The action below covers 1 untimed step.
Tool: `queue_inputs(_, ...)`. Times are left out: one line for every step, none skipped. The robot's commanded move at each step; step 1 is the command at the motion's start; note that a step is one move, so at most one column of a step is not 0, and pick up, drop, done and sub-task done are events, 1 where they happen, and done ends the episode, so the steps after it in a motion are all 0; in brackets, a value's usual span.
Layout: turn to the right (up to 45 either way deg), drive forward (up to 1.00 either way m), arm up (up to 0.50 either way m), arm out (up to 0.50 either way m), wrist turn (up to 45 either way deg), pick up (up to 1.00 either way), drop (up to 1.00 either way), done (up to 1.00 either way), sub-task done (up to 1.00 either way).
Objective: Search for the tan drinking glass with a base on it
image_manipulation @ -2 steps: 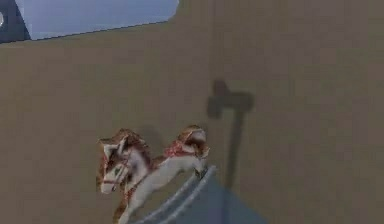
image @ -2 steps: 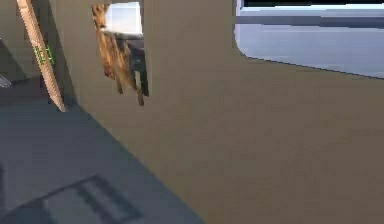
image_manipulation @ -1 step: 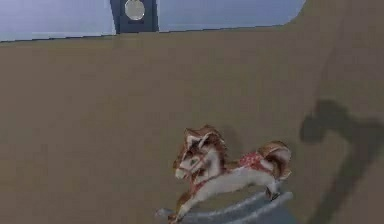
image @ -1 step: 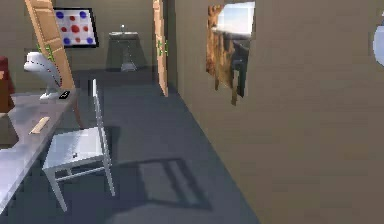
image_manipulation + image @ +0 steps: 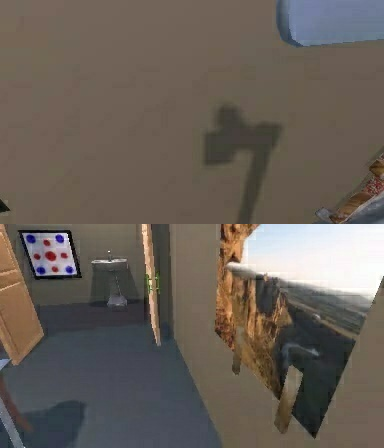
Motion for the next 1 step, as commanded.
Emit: queue_inputs(-9.0, 0.00, 0.00, 0.00, 0.0, 0.00, 0.00, 0.00, 0.00)
